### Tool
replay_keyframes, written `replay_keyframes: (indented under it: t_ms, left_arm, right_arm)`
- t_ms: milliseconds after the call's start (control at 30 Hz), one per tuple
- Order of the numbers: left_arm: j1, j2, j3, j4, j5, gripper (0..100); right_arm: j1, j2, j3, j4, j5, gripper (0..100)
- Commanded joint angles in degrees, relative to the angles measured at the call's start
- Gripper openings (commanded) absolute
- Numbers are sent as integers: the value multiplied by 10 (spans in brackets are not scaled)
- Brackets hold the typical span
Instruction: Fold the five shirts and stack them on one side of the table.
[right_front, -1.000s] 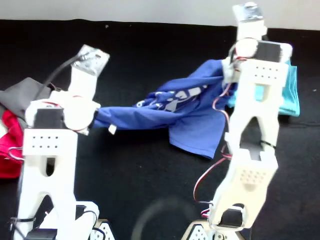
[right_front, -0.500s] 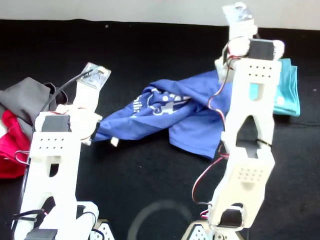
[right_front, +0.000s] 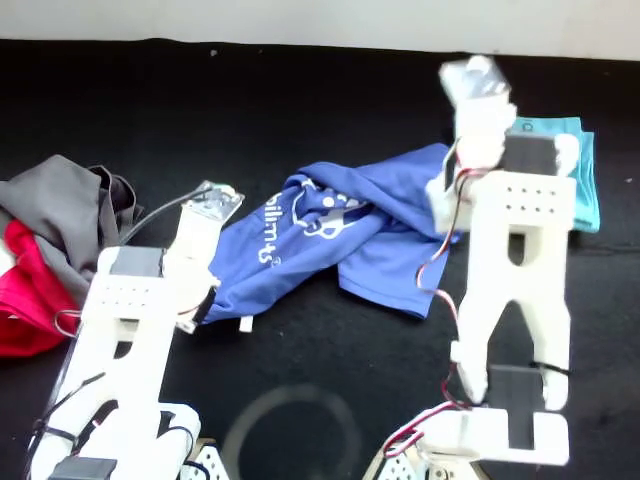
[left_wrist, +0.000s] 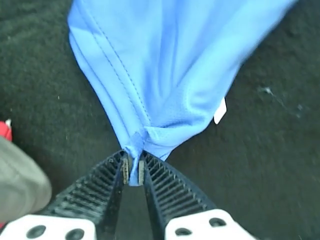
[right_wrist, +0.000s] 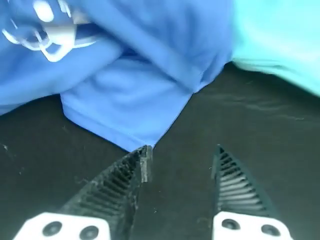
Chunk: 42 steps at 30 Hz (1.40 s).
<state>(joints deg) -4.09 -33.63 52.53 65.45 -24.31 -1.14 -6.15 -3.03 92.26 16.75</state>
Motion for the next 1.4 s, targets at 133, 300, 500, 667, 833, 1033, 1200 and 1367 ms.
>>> replay_keyframes:
  t_ms: [133, 300, 500, 667, 833, 1033, 1200, 1367]
  left_arm:
    - [3, -11, 28, -55, -2, 8]
    - [3, -11, 26, -58, -2, 8]
    - [3, -11, 28, -58, -2, 8]
    - [3, -11, 28, -57, -2, 8]
    - [2, -11, 26, -55, -2, 8]
    - [2, -11, 29, -57, -2, 8]
    - [3, -11, 29, -58, -2, 8]
    - [3, -11, 26, -58, -2, 8]
  right_arm:
    - [-49, -43, 320, -190, 4, 193]
    - [-97, -43, 365, -221, 4, 250]
    - [-100, -41, 386, -276, 5, 238]
    - [-99, -1, 391, -319, 4, 238]
    - [-87, 84, 367, -322, 5, 238]
    - [-67, 101, 333, -322, 6, 92]
    - [-20, 99, 292, -310, 6, 7]
    - [29, 49, 250, -257, 7, 5]
